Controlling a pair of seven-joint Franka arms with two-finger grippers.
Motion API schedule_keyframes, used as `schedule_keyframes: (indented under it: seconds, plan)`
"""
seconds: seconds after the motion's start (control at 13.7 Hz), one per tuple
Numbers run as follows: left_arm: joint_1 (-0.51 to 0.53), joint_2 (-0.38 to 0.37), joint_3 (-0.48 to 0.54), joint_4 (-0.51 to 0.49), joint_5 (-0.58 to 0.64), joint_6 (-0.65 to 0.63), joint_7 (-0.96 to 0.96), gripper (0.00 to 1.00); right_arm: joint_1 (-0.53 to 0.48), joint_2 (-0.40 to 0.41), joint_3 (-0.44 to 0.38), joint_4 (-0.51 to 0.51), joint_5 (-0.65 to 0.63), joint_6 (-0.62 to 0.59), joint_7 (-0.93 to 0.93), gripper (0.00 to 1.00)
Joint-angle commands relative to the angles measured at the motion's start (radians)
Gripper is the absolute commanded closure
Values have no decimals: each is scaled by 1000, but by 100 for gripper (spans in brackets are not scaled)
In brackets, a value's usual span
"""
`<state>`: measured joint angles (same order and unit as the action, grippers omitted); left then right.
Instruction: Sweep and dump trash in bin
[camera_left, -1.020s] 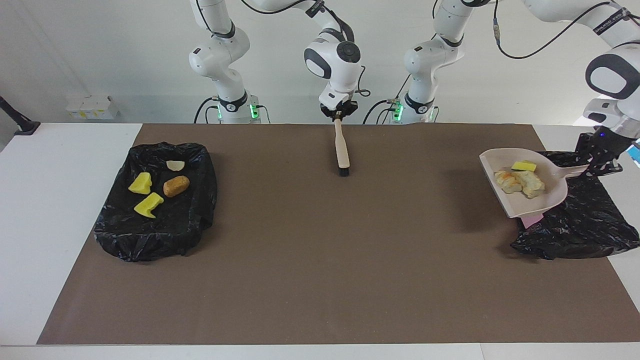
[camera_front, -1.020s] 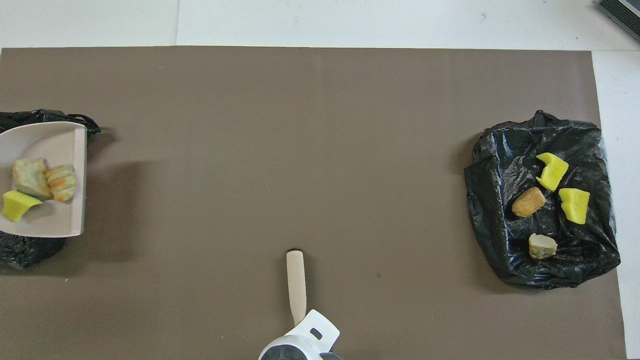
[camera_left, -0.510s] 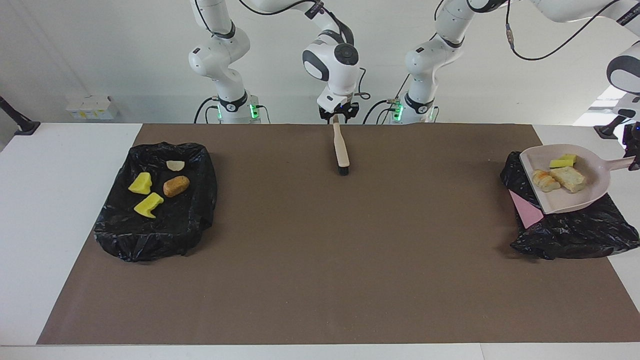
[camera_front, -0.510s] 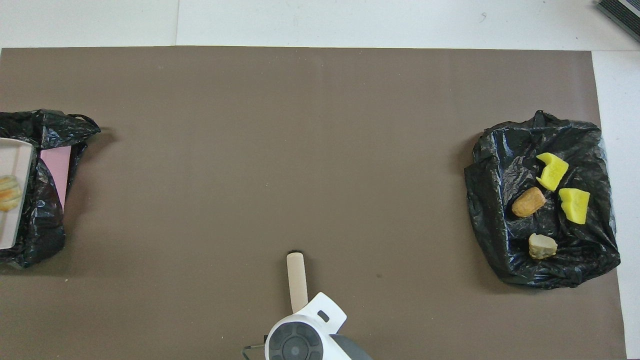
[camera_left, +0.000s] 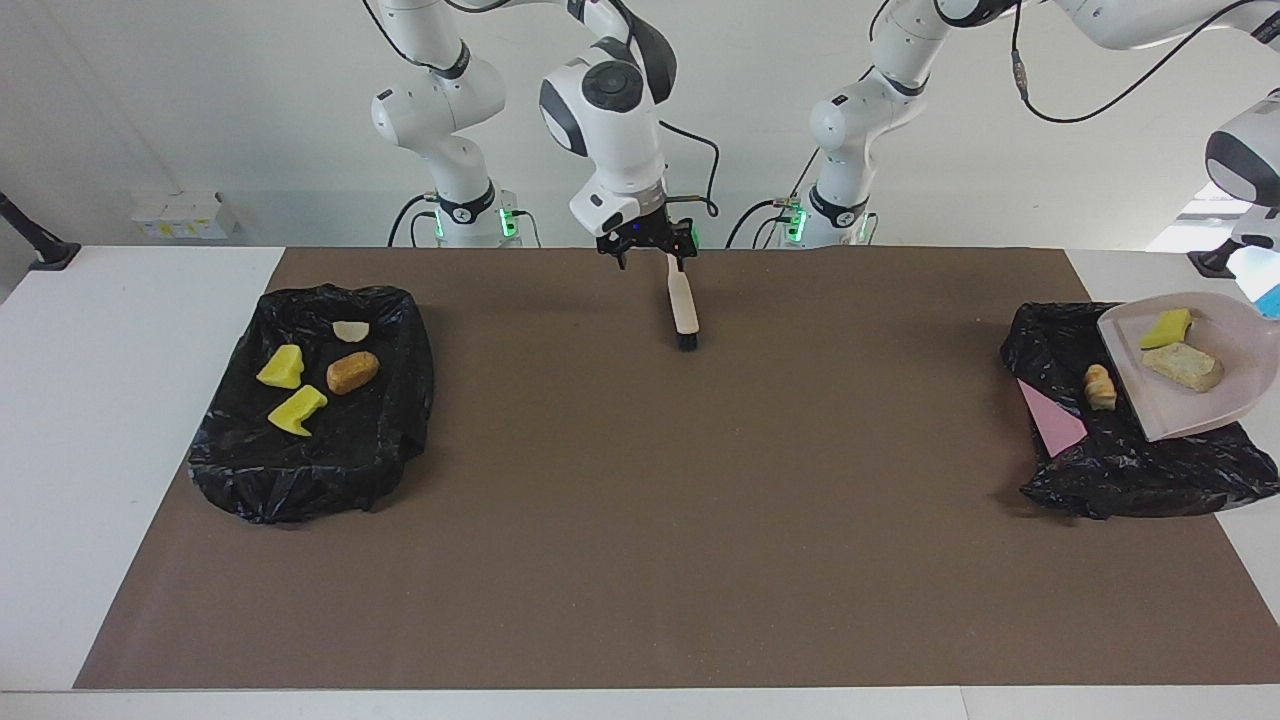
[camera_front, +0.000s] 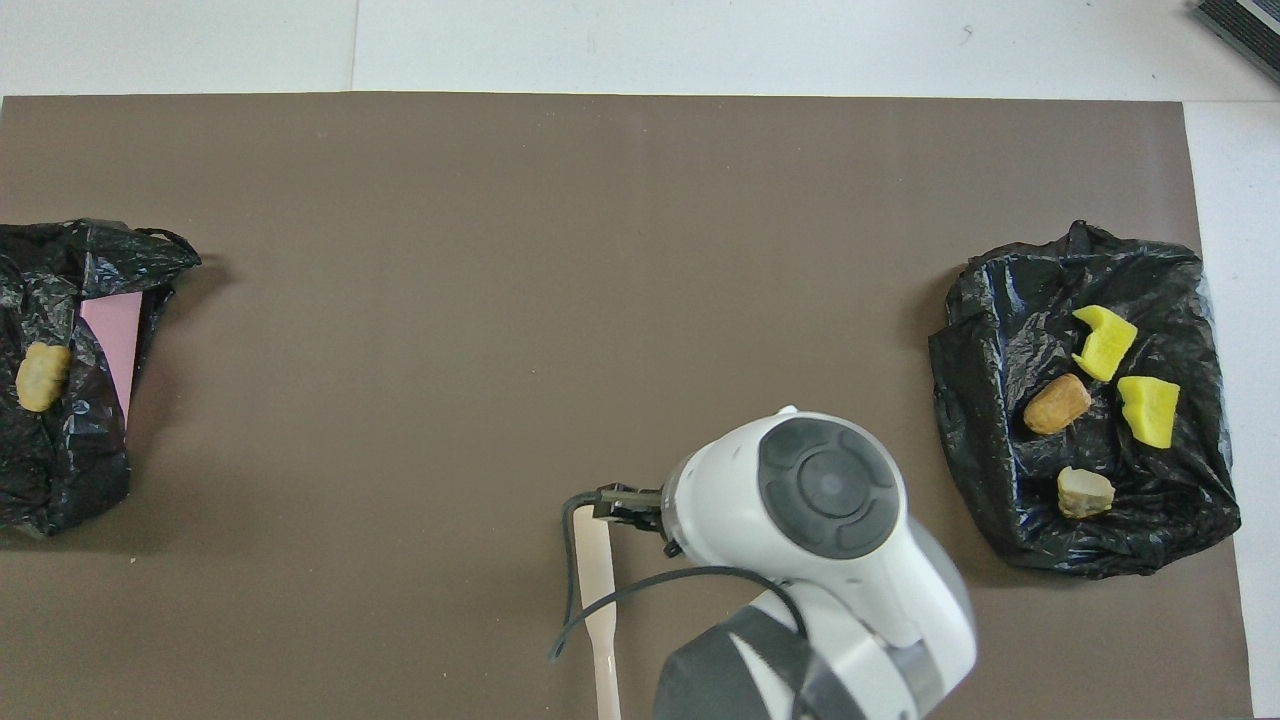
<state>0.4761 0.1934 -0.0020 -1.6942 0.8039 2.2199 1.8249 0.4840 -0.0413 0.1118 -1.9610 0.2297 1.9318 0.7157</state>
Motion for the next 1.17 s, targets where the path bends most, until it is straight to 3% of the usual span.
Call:
schedule_keyframes:
  seconds: [0.0,0.15,0.29,0.51,0.66,0.87,1.09]
  plan:
    - [-8,-70,4,-82,179,23,-136,100,-143,5,6,132,8,-88,-88,0]
    - [-8,-100,5,-113,285,9,-217,100,-231,1,2,204,-35,-109,-142,0]
    - [-11,-118,5,-120,343,7,-234,100,-263,3,3,275,-162,-169,-246,0]
    - [-19,-166,-3,-120,347,-2,-231,100,-288,11,-1,353,-321,-255,-305,0]
    - [-66,-204,-9,-133,324,-63,-237,100,-318,12,-10,396,-349,-310,-305,0]
    - [-166,-213,-9,-140,116,-242,-308,100,-376,12,-12,425,-307,-339,-305,0]
    - [-198,-212,-7,-140,-137,-314,-340,100,-407,18,-17,450,-260,-392,-303,0]
